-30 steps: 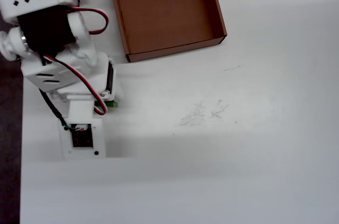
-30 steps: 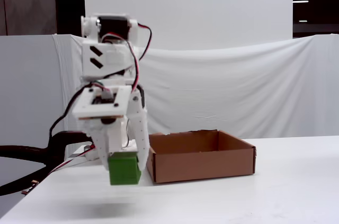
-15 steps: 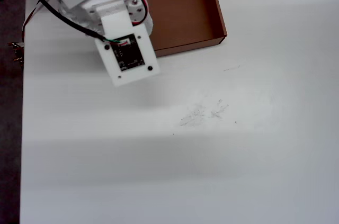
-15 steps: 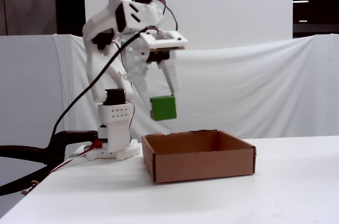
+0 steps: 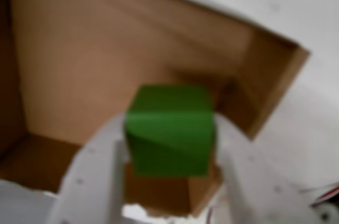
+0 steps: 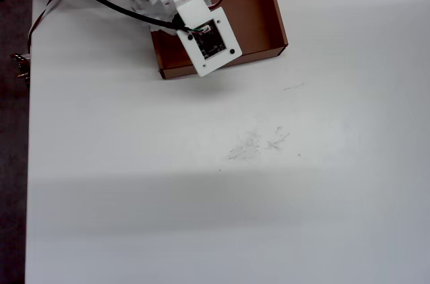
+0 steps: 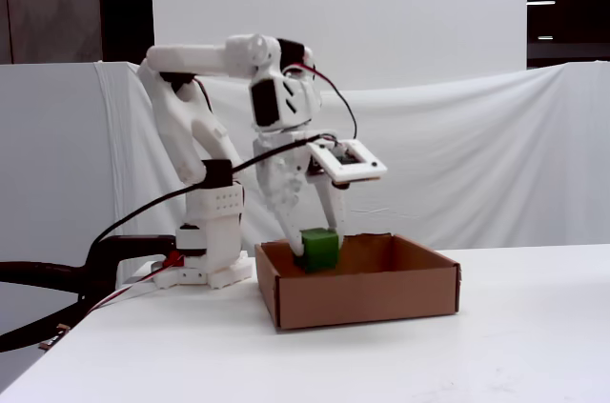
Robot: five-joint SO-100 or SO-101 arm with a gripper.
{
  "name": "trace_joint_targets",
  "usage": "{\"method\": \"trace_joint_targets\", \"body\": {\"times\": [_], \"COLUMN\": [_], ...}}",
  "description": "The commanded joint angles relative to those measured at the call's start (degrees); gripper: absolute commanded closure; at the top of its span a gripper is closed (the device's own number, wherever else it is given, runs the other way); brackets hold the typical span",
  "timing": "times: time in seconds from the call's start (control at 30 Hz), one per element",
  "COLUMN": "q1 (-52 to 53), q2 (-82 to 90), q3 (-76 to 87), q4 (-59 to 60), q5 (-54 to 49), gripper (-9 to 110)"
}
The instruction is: Grasp a green cube and put it in a box.
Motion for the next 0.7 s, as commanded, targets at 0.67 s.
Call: {"method": "trace_joint_targets", "body": {"times": [0.67], "q1": [10.4], "q2": [-2.0], "q3": [-21.7], "q4": [10.3], "q5": [-0.2], "gripper": [78]}}
